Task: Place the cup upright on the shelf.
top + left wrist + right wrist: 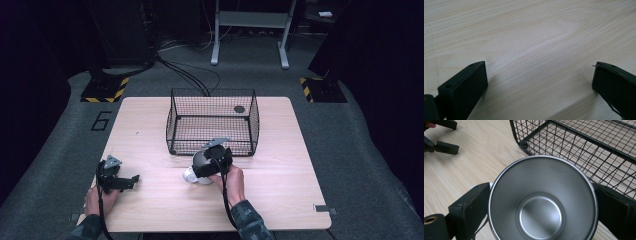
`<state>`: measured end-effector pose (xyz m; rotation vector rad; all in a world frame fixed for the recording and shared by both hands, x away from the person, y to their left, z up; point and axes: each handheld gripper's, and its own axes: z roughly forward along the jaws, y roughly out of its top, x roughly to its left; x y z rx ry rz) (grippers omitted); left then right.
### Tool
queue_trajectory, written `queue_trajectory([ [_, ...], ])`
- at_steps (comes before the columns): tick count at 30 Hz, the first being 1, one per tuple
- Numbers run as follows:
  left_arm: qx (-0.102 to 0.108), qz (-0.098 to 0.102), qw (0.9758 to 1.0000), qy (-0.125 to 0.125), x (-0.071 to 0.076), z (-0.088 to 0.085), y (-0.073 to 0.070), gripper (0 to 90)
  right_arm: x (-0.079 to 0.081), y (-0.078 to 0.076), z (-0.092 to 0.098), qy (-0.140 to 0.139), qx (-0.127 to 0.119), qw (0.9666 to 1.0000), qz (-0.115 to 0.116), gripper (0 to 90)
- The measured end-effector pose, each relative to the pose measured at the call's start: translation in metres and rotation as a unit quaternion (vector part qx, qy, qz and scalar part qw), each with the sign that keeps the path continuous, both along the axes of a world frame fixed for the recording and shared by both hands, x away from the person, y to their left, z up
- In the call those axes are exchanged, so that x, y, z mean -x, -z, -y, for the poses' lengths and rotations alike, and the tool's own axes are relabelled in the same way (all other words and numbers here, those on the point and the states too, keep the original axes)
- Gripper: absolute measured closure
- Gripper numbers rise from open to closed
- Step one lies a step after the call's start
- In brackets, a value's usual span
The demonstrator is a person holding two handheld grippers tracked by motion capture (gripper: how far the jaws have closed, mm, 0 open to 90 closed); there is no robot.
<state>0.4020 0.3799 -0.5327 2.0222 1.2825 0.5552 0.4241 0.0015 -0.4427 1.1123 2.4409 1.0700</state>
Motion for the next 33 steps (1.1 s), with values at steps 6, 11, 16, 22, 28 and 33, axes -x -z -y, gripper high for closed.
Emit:
queue_trajectory([
  [6,0.0,0.0,1.0,0.0,0.0,0.0,0.0,0.1,0.001,-0.002,0.003,-0.008,-0.001,1.0,0.003,5.9],
  [11,0.0,0.0,1.0,0.0,0.0,0.0,0.0,0.1,0.003,-0.004,0.003,-0.009,0.003,0.9999,0.006,5.9],
  [16,0.0,0.0,1.0,0.0,0.0,0.0,0.0,0.1,0.006,-0.01,0.006,-0.01,0.007,0.9999,0.011,5.9],
  [22,0.0,0.0,1.0,0.0,0.0,0.0,0.0,0.1,0.009,-0.018,0.01,-0.002,0.006,0.9999,0.014,6.0],
  [28,0.0,0.0,1.0,0.0,0.0,0.0,0.0,0.1,0.008,-0.027,0.017,-0.002,0.006,0.9999,0.016,6.0],
  [33,0.0,0.0,1.0,0.0,0.0,0.0,0.0,0.1,0.007,-0.031,0.022,0.006,0.001,0.9999,0.014,6.0],
])
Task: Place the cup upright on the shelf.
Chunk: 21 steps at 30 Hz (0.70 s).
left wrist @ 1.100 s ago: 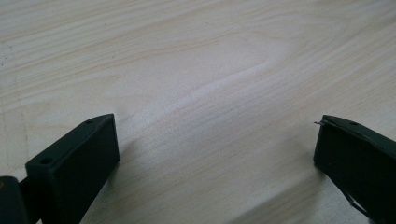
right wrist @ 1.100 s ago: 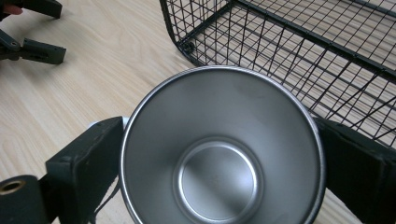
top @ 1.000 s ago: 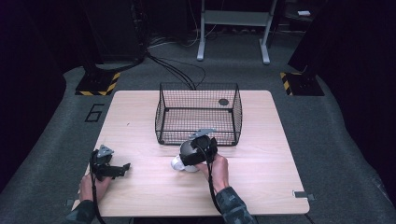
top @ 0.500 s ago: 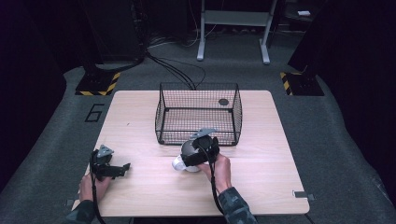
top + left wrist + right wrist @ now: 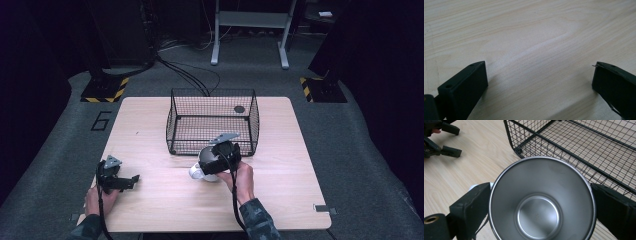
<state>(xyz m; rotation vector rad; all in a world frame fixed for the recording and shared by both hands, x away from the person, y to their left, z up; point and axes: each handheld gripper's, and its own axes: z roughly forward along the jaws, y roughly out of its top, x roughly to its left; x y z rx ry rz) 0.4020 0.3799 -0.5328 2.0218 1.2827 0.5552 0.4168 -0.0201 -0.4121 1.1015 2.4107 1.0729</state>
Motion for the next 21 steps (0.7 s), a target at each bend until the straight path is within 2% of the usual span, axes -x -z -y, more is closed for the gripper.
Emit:
queue_trajectory([
  [6,0.0,0.0,1.0,0.0,0.0,0.0,0.0,0.2,-0.003,-0.01,0.007,0.005,0.001,1.0,-0.001,6.0],
  [9,0.0,0.0,1.0,0.0,0.0,0.0,0.0,0.1,-0.004,-0.012,0.008,0.009,-0.002,0.9999,0.004,6.0],
  [11,0.0,0.0,1.0,0.0,0.0,0.0,0.0,0.1,-0.006,-0.014,0.011,0.006,0.001,1.0,0.003,6.0],
  [12,0.0,0.0,1.0,0.0,0.0,0.0,0.0,0.1,-0.006,-0.015,0.01,0.012,-0.002,0.9999,-0.002,6.0],
  [21,0.0,0.0,1.0,0.0,0.0,0.0,0.0,0.2,-0.01,-0.023,0.016,0.012,-0.001,0.9999,0.0,6.0],
])
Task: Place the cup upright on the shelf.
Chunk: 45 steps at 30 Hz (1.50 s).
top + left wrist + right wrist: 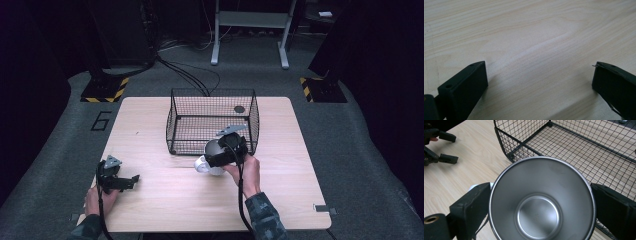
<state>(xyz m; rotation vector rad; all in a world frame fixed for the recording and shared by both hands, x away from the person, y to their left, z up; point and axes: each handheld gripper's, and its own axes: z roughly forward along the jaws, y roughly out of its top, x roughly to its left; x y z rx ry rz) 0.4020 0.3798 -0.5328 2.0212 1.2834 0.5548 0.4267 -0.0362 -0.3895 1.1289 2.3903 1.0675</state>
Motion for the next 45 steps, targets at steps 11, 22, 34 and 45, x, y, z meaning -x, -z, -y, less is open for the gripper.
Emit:
queue_trajectory([
  [11,0.0,0.0,1.0,0.0,0.0,0.0,0.0,0.1,-0.003,-0.014,0.009,0.004,-0.005,1.0,0.005,6.0],
  [22,0.0,0.0,1.0,0.0,0.0,0.0,0.0,0.1,-0.006,-0.028,0.013,0.008,-0.007,0.9999,0.01,6.0],
  [34,0.0,0.0,1.0,0.0,0.0,0.0,0.0,0.1,-0.012,-0.044,0.018,0.004,-0.003,0.9998,0.019,6.0],
  [45,0.0,0.0,1.0,0.0,0.0,0.0,0.0,0.2,-0.018,-0.06,0.018,0.01,-0.01,0.9996,0.022,6.0],
])
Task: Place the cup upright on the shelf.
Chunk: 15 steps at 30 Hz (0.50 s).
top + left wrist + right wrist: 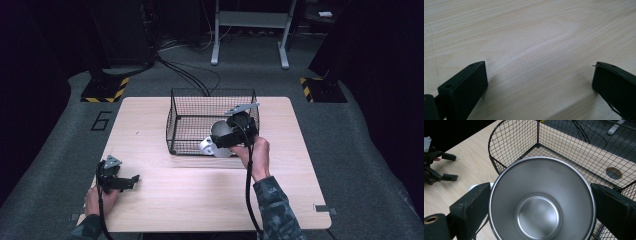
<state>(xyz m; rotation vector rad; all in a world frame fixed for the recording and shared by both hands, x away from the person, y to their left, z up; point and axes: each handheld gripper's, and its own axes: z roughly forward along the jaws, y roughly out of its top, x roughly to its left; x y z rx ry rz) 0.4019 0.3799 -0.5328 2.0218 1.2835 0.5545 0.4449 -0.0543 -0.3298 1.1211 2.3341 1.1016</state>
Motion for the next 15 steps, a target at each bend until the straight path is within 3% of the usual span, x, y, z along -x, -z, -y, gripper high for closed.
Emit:
queue_trajectory([
  [15,0.0,-0.001,1.0,0.0,0.0,0.0,0.0,0.1,-0.016,-0.011,0.003,0.004,-0.001,1.0,0.006,6.0],
])
